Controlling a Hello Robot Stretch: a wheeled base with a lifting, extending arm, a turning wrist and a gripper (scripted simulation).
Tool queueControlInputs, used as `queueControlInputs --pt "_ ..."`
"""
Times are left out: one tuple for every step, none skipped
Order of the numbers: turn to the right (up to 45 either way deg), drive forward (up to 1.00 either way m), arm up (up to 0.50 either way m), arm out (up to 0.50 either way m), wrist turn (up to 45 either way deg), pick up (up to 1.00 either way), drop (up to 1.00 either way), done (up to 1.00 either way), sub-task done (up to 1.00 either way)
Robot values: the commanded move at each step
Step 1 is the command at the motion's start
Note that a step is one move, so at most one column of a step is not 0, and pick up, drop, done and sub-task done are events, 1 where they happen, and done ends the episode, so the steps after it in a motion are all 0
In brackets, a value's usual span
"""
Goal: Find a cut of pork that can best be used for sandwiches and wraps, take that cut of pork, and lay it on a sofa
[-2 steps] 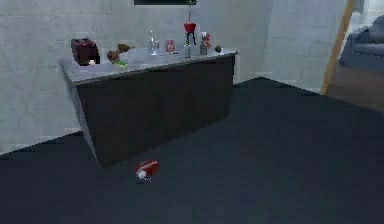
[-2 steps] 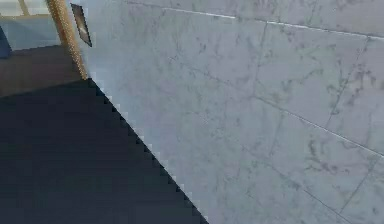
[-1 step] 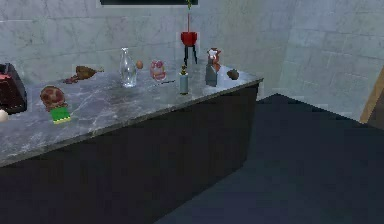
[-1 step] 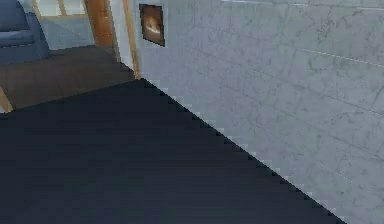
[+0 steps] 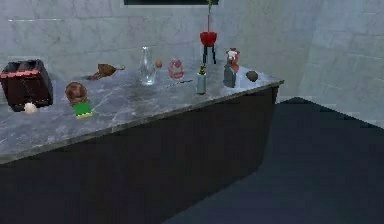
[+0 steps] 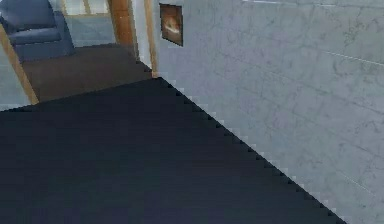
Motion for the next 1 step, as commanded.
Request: queueControlInputs --pt "0.0 0.40 0.00 0.00 0.0 0.00 0.00 0.00 0.00"
